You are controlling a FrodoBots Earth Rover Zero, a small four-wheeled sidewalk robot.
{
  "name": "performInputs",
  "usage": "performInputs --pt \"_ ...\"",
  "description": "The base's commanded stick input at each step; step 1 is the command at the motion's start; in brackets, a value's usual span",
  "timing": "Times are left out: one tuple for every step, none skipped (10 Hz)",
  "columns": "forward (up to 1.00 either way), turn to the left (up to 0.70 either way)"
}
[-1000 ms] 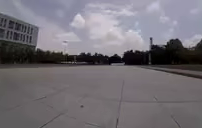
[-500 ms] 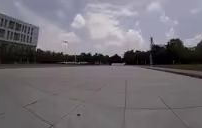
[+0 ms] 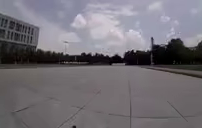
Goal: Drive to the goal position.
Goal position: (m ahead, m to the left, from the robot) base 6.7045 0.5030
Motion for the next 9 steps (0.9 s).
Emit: performInputs --pt "0.5 -0.02" --pt "0.5 -0.02" --pt "0.5 -0.02" --pt "0.5 -0.02" --pt "0.5 -0.02" --pt "0.5 -0.02" --pt "0.5 -0.02" --pt "0.5 -0.02" --pt "0.5 -0.02"
